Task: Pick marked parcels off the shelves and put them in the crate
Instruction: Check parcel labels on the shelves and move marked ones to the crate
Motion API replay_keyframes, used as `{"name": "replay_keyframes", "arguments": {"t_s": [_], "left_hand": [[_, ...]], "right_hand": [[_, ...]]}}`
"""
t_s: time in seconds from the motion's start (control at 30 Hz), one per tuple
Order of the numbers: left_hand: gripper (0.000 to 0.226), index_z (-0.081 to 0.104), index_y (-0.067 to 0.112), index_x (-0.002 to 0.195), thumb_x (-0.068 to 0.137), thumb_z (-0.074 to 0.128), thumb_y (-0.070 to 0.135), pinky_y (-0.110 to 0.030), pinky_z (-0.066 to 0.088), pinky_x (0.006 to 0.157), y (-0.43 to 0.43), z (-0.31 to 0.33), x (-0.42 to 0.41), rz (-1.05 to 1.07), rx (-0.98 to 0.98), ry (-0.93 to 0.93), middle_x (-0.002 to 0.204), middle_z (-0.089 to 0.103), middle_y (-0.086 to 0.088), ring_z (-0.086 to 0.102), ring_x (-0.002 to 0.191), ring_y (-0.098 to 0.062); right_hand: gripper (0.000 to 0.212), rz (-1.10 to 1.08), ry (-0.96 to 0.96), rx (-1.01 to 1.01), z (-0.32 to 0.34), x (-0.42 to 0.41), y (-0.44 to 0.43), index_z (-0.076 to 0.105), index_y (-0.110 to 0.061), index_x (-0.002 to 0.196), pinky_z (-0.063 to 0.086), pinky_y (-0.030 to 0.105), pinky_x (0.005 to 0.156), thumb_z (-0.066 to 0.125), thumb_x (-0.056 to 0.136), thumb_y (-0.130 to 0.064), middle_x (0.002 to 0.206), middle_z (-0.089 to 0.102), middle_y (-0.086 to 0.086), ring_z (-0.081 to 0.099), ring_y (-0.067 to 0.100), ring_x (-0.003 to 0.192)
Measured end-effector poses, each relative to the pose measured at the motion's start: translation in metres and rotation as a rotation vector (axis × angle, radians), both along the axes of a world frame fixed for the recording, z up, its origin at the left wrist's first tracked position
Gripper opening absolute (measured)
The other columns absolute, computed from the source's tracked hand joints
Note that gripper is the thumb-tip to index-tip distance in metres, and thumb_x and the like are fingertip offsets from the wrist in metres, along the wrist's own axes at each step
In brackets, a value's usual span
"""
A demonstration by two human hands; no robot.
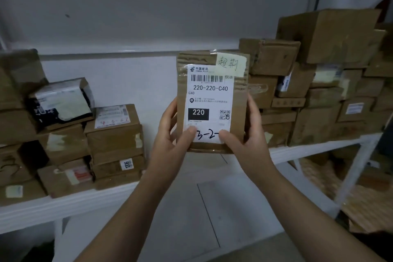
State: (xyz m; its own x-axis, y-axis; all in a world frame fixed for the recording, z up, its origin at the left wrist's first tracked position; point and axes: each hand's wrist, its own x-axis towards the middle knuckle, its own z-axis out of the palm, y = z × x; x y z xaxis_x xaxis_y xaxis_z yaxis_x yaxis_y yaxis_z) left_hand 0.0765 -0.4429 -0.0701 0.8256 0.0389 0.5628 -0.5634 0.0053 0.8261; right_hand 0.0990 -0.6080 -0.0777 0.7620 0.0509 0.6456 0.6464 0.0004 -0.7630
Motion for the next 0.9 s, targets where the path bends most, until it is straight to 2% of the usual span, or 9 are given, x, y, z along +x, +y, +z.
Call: {"name": "replay_keyframes", "arguments": {"t_s": [0.1,0.17,0.27,0.37,0.47,0.6,0.7,0.83,0.9], "left_hand": [[0.062,0.035,0.038,0.132,0.081,0.068,0.027,-0.023,0.056,0.073,-0.019,-0.018,-0.009,-0.033,0.034,0.043,0.132,0.054,0.004,0.057,0.116,-0.012],[0.066,0.034,0.034,0.135,0.081,0.070,0.029,-0.025,0.056,0.073,-0.035,-0.030,-0.013,-0.045,0.048,0.076,0.135,0.051,0.001,0.057,0.118,-0.016],[0.063,0.032,0.040,0.133,0.083,0.069,0.026,-0.023,0.056,0.072,-0.065,-0.049,-0.020,-0.105,0.078,0.105,0.129,0.054,0.013,0.059,0.114,-0.011],[0.068,0.029,0.043,0.132,0.082,0.066,0.013,-0.021,0.055,0.070,-0.106,-0.064,-0.029,-0.221,0.137,0.158,0.115,0.059,0.029,0.061,0.108,-0.002],[0.070,0.031,0.039,0.136,0.081,0.067,0.012,-0.020,0.055,0.070,-0.156,-0.077,-0.039,-0.271,0.153,0.203,0.116,0.062,0.020,0.063,0.105,-0.003],[0.069,0.035,0.030,0.140,0.083,0.068,0.013,-0.018,0.054,0.072,-0.233,-0.097,-0.059,-0.341,0.174,0.225,0.119,0.063,0.015,0.063,0.104,-0.003],[0.063,0.039,0.031,0.137,0.083,0.066,0.013,-0.016,0.052,0.074,-0.293,-0.116,-0.077,-0.417,0.165,0.262,0.119,0.064,0.012,0.062,0.106,-0.005],[0.059,0.037,0.026,0.138,0.088,0.061,0.006,-0.011,0.050,0.072,-0.371,-0.139,-0.104,-0.525,0.194,0.278,0.116,0.062,0.014,0.062,0.102,0.004],[0.055,0.039,0.024,0.135,0.088,0.059,0.002,-0.007,0.048,0.070,-0.407,-0.150,-0.114,-0.580,0.219,0.297,0.114,0.060,0.016,0.061,0.099,0.008]], "right_hand": [[0.081,-0.034,0.060,0.017,-0.025,-0.018,-0.019,0.026,-0.030,0.145,0.053,0.027,0.088,0.066,0.080,-0.002,0.133,0.053,-0.012,0.051,0.008,0.124],[0.082,-0.062,0.110,0.016,-0.040,-0.030,-0.033,0.026,-0.029,0.146,0.053,0.036,0.092,0.066,0.079,-0.005,0.135,0.052,-0.009,0.049,0.013,0.127],[0.082,-0.121,0.169,0.015,-0.060,-0.046,-0.063,0.027,-0.028,0.146,0.052,0.048,0.093,0.068,0.080,-0.001,0.139,0.048,-0.007,0.046,0.015,0.130],[0.078,-0.193,0.235,0.051,-0.077,-0.063,-0.106,0.031,-0.024,0.145,0.053,0.048,0.091,0.067,0.082,0.004,0.136,0.051,-0.009,0.047,0.012,0.128],[0.076,-0.267,0.289,0.093,-0.090,-0.087,-0.155,0.032,-0.024,0.145,0.051,0.051,0.093,0.068,0.083,0.000,0.134,0.053,-0.010,0.047,0.012,0.128],[0.076,-0.345,0.345,0.137,-0.107,-0.126,-0.228,0.033,-0.031,0.144,0.049,0.048,0.097,0.067,0.084,0.000,0.136,0.053,-0.009,0.047,0.010,0.129],[0.076,-0.404,0.392,0.169,-0.124,-0.156,-0.286,0.033,-0.035,0.142,0.046,0.047,0.102,0.068,0.084,-0.001,0.137,0.053,-0.010,0.045,0.011,0.131],[0.074,-0.503,0.446,0.201,-0.141,-0.203,-0.352,0.030,-0.017,0.147,0.046,0.033,0.102,0.066,0.085,0.001,0.136,0.052,-0.007,0.049,0.006,0.126],[0.073,-0.548,0.476,0.220,-0.153,-0.224,-0.382,0.029,-0.014,0.147,0.046,0.026,0.101,0.066,0.086,0.000,0.134,0.053,-0.012,0.051,0.000,0.123]]}}
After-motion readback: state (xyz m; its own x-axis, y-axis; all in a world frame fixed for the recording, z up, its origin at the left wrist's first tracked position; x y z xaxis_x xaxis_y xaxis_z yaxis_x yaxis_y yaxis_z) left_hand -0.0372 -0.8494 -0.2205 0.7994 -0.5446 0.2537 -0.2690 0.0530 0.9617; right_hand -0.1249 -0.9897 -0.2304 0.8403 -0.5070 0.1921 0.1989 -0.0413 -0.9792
